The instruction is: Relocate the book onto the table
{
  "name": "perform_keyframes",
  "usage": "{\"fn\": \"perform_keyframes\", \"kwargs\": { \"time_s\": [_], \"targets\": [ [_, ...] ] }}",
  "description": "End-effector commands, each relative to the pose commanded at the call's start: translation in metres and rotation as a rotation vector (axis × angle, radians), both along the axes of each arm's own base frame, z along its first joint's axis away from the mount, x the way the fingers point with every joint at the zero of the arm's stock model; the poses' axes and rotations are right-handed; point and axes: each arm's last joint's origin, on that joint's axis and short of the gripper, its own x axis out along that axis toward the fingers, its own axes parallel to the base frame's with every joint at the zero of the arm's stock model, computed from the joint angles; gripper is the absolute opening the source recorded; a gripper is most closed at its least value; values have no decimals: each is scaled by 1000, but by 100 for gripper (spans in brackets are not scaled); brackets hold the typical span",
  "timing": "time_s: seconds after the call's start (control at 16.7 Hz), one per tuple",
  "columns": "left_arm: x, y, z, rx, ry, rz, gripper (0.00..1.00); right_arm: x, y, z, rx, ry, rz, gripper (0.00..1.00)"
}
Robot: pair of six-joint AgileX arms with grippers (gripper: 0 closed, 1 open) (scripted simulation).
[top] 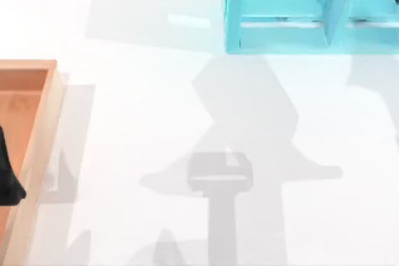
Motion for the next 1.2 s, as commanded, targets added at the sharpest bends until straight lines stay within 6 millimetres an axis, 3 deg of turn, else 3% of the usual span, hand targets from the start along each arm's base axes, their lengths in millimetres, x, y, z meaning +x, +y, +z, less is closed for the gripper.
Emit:
{"fn": "perform_keyframes", "kwargs": {
  "time_s": [0.18, 0.3, 0.48, 0.66, 0.78, 0.96, 1.2],
  "targets": [
    [0, 0, 0, 0, 0, 0, 100, 7, 16, 6, -48, -29, 21, 0],
    [0, 0, 0, 0, 0, 0, 100, 15, 40, 9, -122, -54, 57, 0],
    [0, 0, 0, 0, 0, 0, 100, 25, 96, 5, -295, -78, 138, 0],
    [0, 0, 0, 0, 0, 0, 100, 23, 168, -14, -549, -80, 247, 0],
    [0, 0, 0, 0, 0, 0, 100, 10, 220, -35, -756, -83, 329, 0],
    [0, 0, 0, 0, 0, 0, 100, -25, 288, -70, -1094, -110, 442, 0],
    [0, 0, 0, 0, 0, 0, 100, -79, 347, -112, -1521, -175, 525, 0]
  ]
}}
